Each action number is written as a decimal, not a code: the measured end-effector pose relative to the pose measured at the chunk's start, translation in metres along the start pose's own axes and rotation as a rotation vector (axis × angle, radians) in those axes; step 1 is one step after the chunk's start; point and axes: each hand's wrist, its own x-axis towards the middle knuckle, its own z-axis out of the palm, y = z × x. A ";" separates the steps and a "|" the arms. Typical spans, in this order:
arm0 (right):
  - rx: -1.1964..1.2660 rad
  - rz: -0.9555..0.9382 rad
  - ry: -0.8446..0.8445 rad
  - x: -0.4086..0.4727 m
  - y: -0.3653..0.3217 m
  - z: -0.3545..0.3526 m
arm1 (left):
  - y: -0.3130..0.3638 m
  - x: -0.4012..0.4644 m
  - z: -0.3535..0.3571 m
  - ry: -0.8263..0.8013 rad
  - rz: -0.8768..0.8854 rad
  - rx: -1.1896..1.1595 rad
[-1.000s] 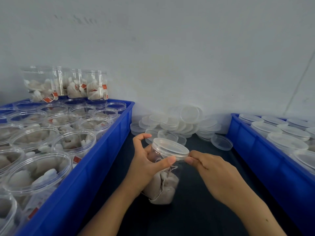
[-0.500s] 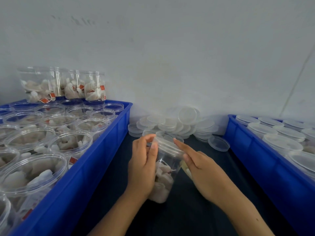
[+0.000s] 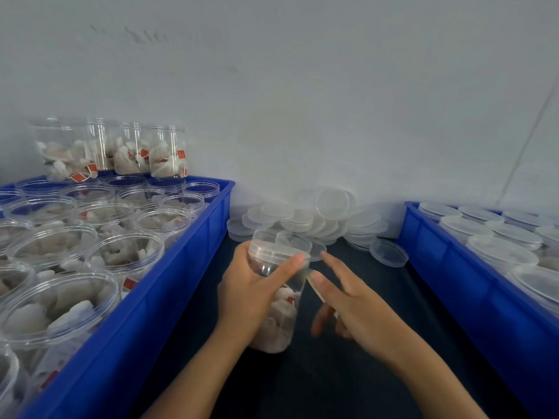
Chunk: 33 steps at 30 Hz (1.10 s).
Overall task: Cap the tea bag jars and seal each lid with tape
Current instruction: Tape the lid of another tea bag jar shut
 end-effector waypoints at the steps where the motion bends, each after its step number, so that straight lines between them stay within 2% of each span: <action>1: 0.049 0.029 -0.040 -0.001 0.001 0.000 | -0.002 0.002 -0.002 -0.002 -0.010 -0.027; 3: 0.065 0.046 -0.053 -0.001 0.003 0.002 | -0.004 0.003 -0.004 -0.016 -0.013 -0.069; 6: 0.033 -0.012 0.073 0.005 0.007 0.001 | -0.007 0.006 -0.005 -0.017 -0.027 -0.115; 12: -0.226 -0.071 0.200 0.006 0.005 -0.011 | -0.002 0.007 -0.005 -0.073 -0.062 -0.216; 16: -0.361 -0.056 0.202 0.003 0.003 -0.017 | -0.002 0.007 -0.006 -0.094 -0.029 -0.172; 23: -0.439 -0.066 0.181 -0.010 -0.004 -0.029 | -0.009 0.009 -0.008 -0.046 0.034 -0.133; 28: -0.502 -0.082 0.272 -0.006 -0.002 -0.025 | -0.004 0.006 -0.005 -0.095 -0.007 -0.236; 33: -0.577 -0.125 0.285 -0.002 0.001 -0.017 | 0.003 0.005 -0.006 -0.189 -0.051 -0.286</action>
